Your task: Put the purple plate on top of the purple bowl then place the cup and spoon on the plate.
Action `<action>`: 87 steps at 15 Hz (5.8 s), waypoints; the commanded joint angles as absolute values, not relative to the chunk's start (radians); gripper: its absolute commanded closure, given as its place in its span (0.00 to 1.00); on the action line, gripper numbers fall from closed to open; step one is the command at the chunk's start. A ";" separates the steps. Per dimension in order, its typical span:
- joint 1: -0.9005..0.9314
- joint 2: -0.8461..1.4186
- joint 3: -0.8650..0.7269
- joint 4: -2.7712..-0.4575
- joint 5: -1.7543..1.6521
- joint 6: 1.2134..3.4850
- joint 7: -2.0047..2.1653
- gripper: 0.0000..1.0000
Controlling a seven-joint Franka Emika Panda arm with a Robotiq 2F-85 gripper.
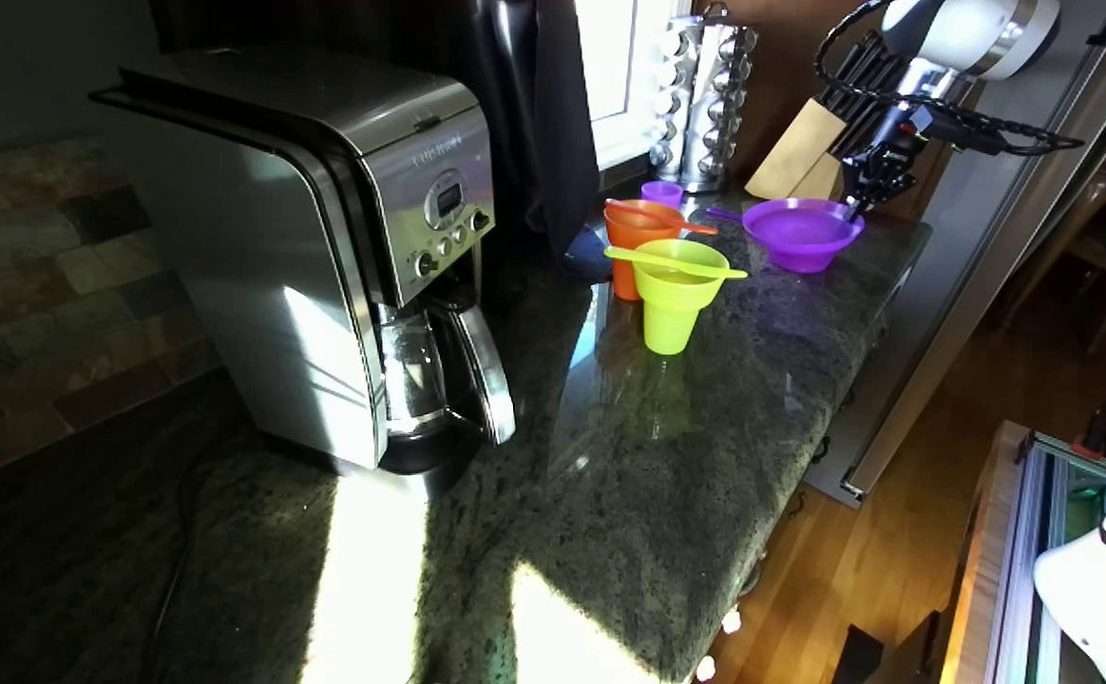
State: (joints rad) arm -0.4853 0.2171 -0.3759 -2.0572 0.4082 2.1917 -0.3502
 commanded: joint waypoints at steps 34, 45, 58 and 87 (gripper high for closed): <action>-0.591 0.263 -0.332 -1.965 0.460 2.157 -0.362 0.00; -0.486 0.238 -0.308 -1.938 0.466 2.171 -0.149 0.00; -0.380 0.272 -0.248 -1.774 0.412 2.189 -0.097 0.00; -0.353 0.769 -0.161 -1.198 0.164 2.082 -0.056 0.00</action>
